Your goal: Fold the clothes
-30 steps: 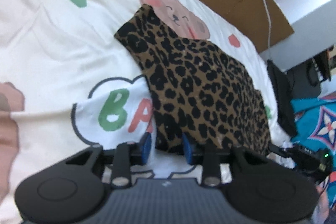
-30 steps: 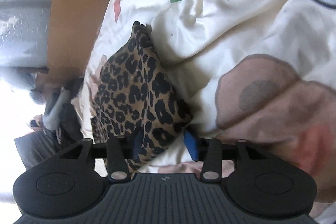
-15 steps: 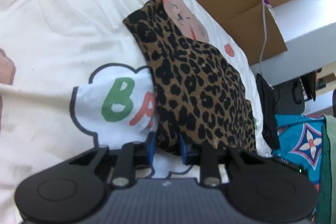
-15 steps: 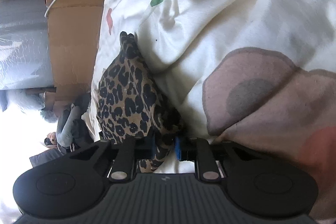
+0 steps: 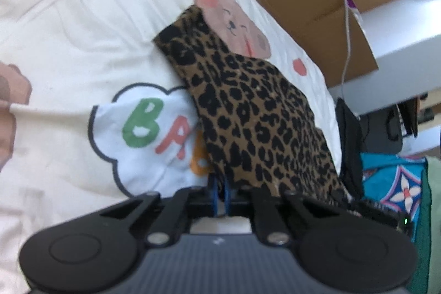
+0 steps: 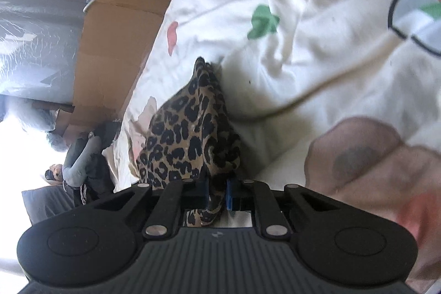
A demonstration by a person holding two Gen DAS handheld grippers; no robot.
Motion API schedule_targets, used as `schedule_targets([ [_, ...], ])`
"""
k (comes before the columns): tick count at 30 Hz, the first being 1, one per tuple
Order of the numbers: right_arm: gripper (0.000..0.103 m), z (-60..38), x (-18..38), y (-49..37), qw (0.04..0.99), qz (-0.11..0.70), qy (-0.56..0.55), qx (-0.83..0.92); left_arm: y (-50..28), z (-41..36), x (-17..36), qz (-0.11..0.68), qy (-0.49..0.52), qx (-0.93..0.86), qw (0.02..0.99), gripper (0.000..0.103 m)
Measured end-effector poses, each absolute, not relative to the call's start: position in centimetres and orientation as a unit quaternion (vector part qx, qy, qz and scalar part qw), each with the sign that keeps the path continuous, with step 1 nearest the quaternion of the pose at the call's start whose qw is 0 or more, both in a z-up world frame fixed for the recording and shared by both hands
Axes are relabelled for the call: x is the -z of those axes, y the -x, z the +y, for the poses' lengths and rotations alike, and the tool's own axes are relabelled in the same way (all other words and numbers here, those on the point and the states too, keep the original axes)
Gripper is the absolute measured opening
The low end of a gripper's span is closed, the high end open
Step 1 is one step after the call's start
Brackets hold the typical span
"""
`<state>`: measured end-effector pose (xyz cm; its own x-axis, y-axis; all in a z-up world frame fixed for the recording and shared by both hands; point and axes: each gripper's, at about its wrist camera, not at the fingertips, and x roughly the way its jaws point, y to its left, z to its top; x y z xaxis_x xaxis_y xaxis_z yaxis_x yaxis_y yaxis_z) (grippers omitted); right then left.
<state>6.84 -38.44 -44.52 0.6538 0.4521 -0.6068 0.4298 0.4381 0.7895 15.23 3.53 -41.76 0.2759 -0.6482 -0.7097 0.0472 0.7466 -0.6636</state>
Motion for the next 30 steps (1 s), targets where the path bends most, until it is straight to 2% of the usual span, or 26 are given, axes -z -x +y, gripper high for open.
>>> schedule_targets([
  [30, 0.010, -43.9, 40.2, -16.8, 0.804, 0.394, -0.446, -0.001, -12.8, -7.6, 42.6, 0.617, 0.223, 0.356, 0.665, 0.004],
])
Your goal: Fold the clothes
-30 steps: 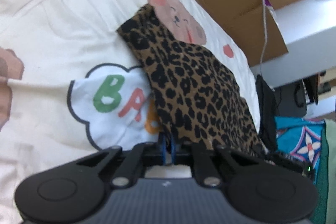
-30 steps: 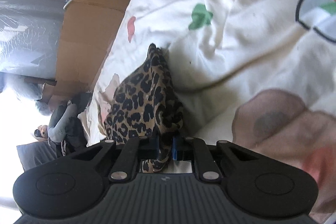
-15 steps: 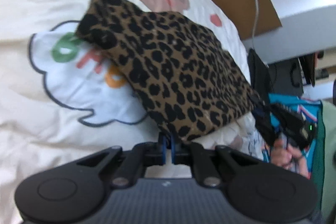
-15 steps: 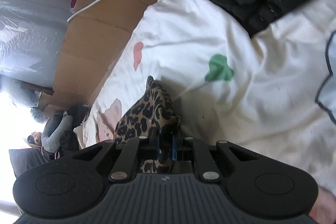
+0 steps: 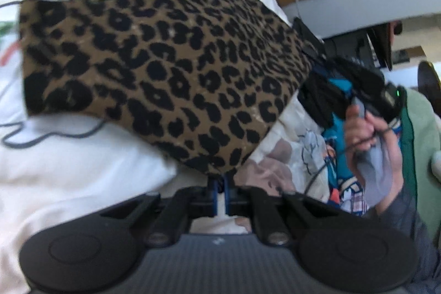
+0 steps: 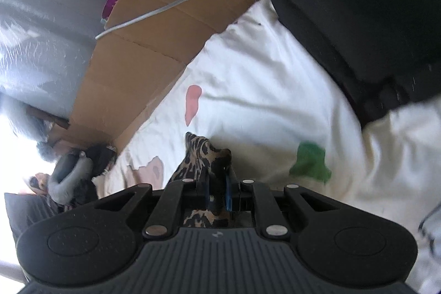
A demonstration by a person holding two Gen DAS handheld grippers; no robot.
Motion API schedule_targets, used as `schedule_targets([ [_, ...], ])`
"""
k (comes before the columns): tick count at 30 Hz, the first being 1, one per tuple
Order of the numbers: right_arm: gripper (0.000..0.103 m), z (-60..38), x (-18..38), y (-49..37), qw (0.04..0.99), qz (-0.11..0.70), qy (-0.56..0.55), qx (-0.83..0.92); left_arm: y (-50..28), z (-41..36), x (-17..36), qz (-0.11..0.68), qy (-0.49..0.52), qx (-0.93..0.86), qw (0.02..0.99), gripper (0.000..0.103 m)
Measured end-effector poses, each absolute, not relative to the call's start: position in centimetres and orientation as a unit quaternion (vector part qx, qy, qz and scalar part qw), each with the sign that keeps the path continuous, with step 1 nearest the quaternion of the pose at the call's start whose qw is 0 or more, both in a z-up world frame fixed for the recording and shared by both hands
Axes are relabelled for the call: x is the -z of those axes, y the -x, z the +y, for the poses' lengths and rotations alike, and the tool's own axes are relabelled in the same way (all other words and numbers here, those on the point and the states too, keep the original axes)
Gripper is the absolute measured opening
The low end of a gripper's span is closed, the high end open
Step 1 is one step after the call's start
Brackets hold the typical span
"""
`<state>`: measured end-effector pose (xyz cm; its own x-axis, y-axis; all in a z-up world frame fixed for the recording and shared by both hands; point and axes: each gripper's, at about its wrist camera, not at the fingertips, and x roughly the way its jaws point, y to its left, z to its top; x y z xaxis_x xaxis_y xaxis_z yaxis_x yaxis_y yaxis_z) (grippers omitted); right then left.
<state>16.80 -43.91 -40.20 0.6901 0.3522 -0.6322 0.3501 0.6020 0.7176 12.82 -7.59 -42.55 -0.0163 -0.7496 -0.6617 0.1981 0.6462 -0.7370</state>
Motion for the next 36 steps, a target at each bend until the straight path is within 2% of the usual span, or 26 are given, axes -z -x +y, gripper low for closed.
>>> schedule_targets([
  [8, 0.011, -45.5, 40.9, -18.2, 0.813, 0.415, -0.408, 0.003, -11.5, -9.8, 43.3, 0.631, 0.196, 0.387, 0.643, 0.004],
  [11, 0.024, -45.7, 41.3, -17.8, 0.818, 0.432, -0.379, 0.027, -11.5, -9.3, 43.1, 0.639, 0.183, 0.385, 0.641, 0.005],
  [13, 0.042, -46.1, 41.3, -17.2, 0.822, 0.427, -0.376, 0.035, -11.9, -8.5, 42.9, 0.646, 0.180, 0.377, 0.639, 0.005],
  [17, 0.047, -46.7, 41.5, -15.6, 0.813, 0.417, -0.405, 0.031, -12.8, -7.2, 42.4, 0.663, 0.169, 0.358, 0.636, 0.006],
  [22, 0.047, -45.9, 42.1, -13.3, 0.801, 0.424, -0.422, 0.021, -15.0, -6.7, 40.8, 0.671, 0.161, 0.345, 0.636, 0.017],
  [24, 0.047, -45.5, 42.4, -12.5, 0.795, 0.430, -0.427, 0.019, -16.1, -6.8, 39.9, 0.664, 0.148, 0.350, 0.644, 0.032],
  [29, 0.047, -44.4, 42.2, -11.0, 0.790, 0.437, -0.429, 0.022, -18.7, -8.4, 37.3, 0.646, 0.100, 0.358, 0.667, 0.038],
  [36, 0.050, -42.5, 41.3, -9.5, 0.786, 0.440, -0.433, 0.028, -23.2, -11.0, 34.9, 0.622, 0.044, 0.354, 0.698, 0.057],
])
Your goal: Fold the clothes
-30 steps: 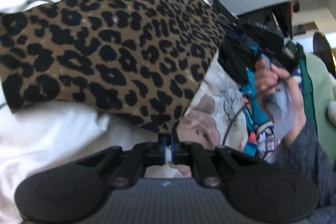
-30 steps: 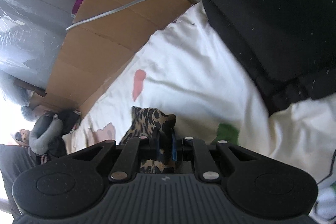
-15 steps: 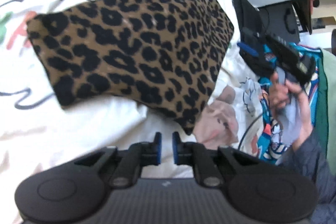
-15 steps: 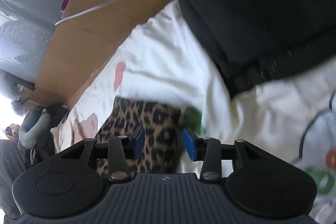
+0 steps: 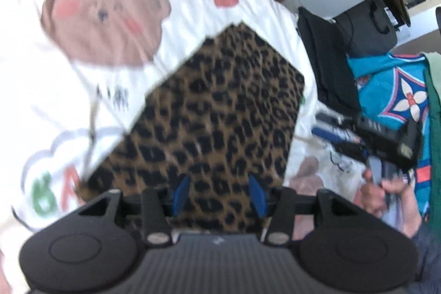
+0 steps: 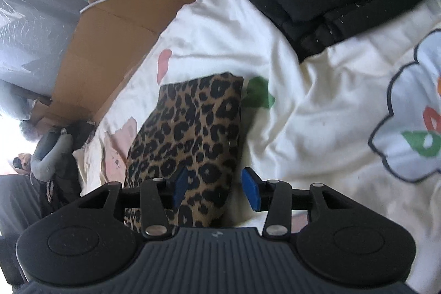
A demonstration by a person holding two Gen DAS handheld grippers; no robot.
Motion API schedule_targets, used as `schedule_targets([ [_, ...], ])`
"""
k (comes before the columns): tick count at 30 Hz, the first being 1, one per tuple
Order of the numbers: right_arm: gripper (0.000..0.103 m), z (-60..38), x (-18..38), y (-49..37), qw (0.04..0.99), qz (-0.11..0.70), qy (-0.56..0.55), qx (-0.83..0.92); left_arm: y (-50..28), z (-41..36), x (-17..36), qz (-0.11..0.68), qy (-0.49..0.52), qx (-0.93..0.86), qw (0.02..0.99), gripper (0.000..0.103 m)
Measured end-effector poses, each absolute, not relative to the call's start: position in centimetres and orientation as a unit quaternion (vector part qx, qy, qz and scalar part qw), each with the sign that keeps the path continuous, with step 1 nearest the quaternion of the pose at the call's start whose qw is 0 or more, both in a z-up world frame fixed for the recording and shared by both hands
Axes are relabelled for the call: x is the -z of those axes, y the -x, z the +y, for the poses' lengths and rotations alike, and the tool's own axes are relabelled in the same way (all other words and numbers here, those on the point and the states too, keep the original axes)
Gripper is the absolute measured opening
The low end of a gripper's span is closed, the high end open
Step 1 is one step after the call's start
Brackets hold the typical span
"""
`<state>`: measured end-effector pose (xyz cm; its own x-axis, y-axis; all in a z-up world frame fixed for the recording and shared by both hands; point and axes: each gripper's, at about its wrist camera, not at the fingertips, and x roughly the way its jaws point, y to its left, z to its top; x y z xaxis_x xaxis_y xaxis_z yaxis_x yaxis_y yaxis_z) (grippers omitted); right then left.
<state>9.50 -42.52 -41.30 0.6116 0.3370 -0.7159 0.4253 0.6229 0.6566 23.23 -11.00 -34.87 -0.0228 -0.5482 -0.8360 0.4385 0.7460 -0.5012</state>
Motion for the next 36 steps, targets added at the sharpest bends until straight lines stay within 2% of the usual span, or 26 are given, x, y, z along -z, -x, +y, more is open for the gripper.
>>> schedule_targets([
  [9, 0.053, -41.1, 41.8, -8.6, 0.767, 0.457, -0.448, 0.039, -29.2, -16.5, 34.2, 0.607, -0.015, 0.353, 0.712, 0.075],
  [16, 0.058, -40.4, 42.4, -8.3, 0.766, 0.443, -0.464, 0.045, -31.8, -20.4, 34.9, 0.617, -0.053, 0.337, 0.709, 0.075],
  [25, 0.058, -40.1, 45.1, -8.4, 0.757, 0.449, -0.472, 0.042, -33.8, -21.5, 36.4, 0.624, -0.087, 0.327, 0.705, 0.076],
  [36, 0.058, -39.6, 45.8, -9.4, 0.759, 0.421, -0.496, 0.029, -34.1, -22.0, 38.0, 0.632, -0.070, 0.357, 0.685, 0.076],
])
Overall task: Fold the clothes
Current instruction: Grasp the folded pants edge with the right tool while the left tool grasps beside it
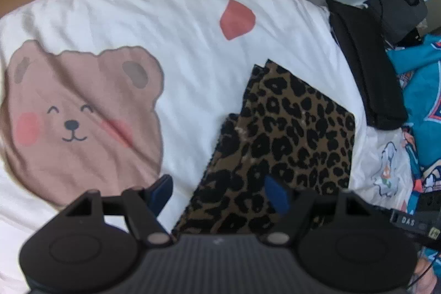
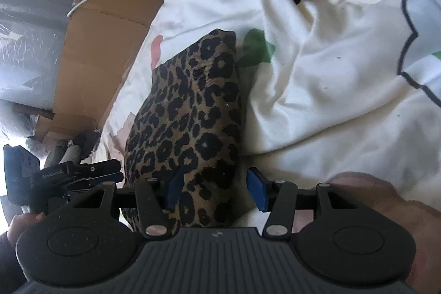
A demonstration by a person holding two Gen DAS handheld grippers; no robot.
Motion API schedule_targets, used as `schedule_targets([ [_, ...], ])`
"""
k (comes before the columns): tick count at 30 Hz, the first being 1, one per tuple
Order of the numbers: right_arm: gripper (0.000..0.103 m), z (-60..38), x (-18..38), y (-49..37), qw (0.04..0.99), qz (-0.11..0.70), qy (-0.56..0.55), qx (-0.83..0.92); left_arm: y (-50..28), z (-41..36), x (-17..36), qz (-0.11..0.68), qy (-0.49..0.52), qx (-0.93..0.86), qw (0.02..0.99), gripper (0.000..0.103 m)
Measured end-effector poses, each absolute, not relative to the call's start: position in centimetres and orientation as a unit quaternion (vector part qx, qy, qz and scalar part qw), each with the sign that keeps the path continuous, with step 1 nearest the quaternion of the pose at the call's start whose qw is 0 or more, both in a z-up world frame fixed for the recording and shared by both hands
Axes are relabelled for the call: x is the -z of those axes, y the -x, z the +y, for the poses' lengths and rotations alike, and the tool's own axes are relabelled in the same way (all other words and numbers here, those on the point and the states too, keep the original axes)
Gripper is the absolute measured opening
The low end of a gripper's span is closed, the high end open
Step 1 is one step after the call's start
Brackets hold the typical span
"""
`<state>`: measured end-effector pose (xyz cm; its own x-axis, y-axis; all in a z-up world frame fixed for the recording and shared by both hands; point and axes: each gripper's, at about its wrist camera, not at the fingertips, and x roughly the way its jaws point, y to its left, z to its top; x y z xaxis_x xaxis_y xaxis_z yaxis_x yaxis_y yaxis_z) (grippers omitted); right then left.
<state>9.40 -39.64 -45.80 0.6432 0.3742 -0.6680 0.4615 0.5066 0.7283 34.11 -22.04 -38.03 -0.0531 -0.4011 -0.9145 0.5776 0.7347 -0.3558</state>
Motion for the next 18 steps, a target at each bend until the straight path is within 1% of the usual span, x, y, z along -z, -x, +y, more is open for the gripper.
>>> schedule_targets([
  [4, 0.057, -39.8, 46.1, -9.6, 0.756, 0.410, -0.509, 0.023, -34.1, -23.0, 38.1, 0.626, -0.070, 0.370, 0.683, 0.076],
  [7, 0.049, -40.3, 46.6, -9.4, 0.749, 0.407, -0.522, 0.022, -34.1, -23.8, 38.5, 0.626, -0.072, 0.381, 0.676, 0.076],
  [13, 0.042, -40.4, 47.8, -9.2, 0.736, 0.405, -0.542, 0.015, -34.8, -24.7, 40.3, 0.630, -0.070, 0.381, 0.673, 0.075],
  [14, 0.040, -40.4, 48.0, -9.2, 0.733, 0.403, -0.548, 0.014, -34.8, -24.7, 40.7, 0.632, -0.066, 0.383, 0.671, 0.073],
  [16, 0.032, -40.4, 48.5, -9.3, 0.725, 0.401, -0.559, 0.012, -35.0, -24.6, 41.4, 0.635, -0.058, 0.386, 0.667, 0.071],
  [17, 0.030, -40.3, 48.6, -9.3, 0.723, 0.402, -0.561, 0.011, -35.0, -24.6, 41.6, 0.634, -0.054, 0.389, 0.667, 0.068],
  [18, 0.027, -40.3, 48.7, -9.4, 0.724, 0.403, -0.560, 0.009, -35.0, -24.5, 41.7, 0.633, -0.047, 0.393, 0.666, 0.060],
])
